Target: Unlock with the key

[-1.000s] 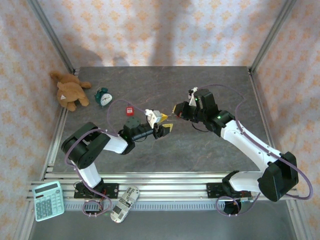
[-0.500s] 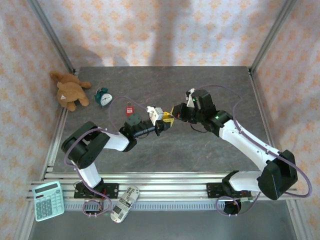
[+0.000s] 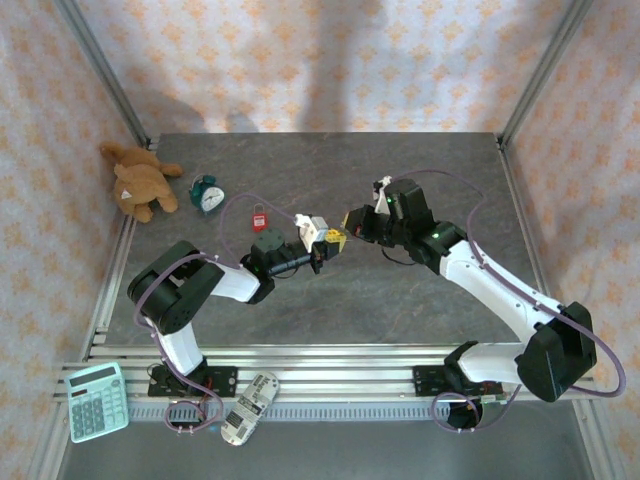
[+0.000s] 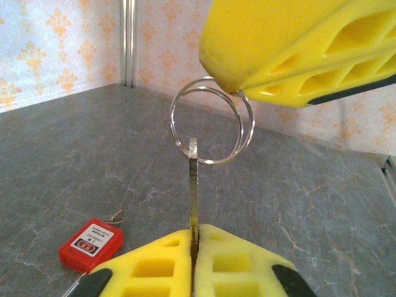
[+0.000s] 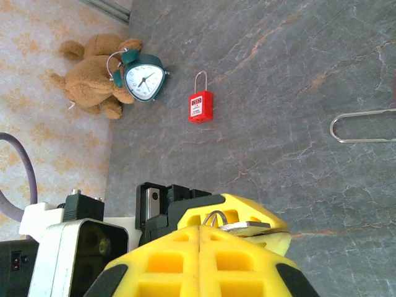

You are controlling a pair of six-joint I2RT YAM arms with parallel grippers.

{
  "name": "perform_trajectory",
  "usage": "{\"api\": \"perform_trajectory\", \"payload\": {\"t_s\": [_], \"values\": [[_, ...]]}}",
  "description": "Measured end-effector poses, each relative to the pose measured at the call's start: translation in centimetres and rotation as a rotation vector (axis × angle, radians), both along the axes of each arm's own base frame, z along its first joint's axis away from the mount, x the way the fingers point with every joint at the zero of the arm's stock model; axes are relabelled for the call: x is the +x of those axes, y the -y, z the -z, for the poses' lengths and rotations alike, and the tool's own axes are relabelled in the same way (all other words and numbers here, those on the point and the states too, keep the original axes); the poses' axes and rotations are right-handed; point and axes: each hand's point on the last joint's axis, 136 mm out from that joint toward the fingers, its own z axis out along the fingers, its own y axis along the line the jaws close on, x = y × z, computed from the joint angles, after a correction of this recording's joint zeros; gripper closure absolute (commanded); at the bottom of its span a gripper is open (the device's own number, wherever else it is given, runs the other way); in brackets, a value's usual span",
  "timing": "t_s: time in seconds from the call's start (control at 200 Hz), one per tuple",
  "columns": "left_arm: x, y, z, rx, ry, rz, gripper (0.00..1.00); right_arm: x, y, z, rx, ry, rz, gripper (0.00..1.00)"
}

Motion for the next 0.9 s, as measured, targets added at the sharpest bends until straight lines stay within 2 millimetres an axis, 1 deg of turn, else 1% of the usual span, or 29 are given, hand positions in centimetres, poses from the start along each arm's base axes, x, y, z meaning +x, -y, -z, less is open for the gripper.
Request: {"api": "perform_trajectory", "payload": {"t_s": [0.03, 0.24, 0.335, 0.45, 0.526, 0.646, 0.721, 0.761, 0.856, 0.901], "values": [[0.0, 0.0, 0.0, -0.001, -0.002, 0.002, 1.00, 0.0, 0.1, 0.0, -0.002, 0.001, 0.003, 1.00], [-0.1, 0.0, 0.0, -0.003, -0.006, 0.004, 1.00, 0.1, 0.3, 0.1, -0.008, 0.005, 0.014, 1.00], [-0.1, 0.0, 0.1, -0.002, -0.007, 0.004, 1.00, 0.2, 0.4, 0.1, -0.015, 0.011, 0.019, 0.94], [-0.1, 0.0, 0.3, 0.007, -0.019, -0.001, 1.00, 0.6, 0.8, 0.2, -0.048, 0.040, 0.028, 0.83], [0.1, -0.3, 0.8, 0.027, -0.052, -0.019, 1.00, 1.1, 1.4, 0.4, -0.077, 0.058, 0.047, 0.79], [0.7, -0.8, 1.3, 0.081, -0.125, -0.068, 1.00, 2.5, 3.1, 1.0, -0.146, 0.089, 0.109, 0.75], [1.4, -1.1, 1.0, 0.119, -0.173, -0.107, 1.00, 3.3, 4.1, 1.2, -0.191, 0.114, 0.144, 0.69], [1.7, -1.2, 0.7, 0.138, -0.196, -0.129, 1.00, 3.5, 4.4, 1.3, -0.209, 0.128, 0.153, 0.68], [2.5, -1.8, -0.1, 0.185, -0.244, -0.182, 1.00, 4.1, 4.3, 1.4, -0.236, 0.169, 0.138, 0.65], [2.5, -2.1, -0.4, 0.204, -0.260, -0.201, 1.00, 4.4, 4.0, 1.8, -0.245, 0.184, 0.126, 0.63]]}}
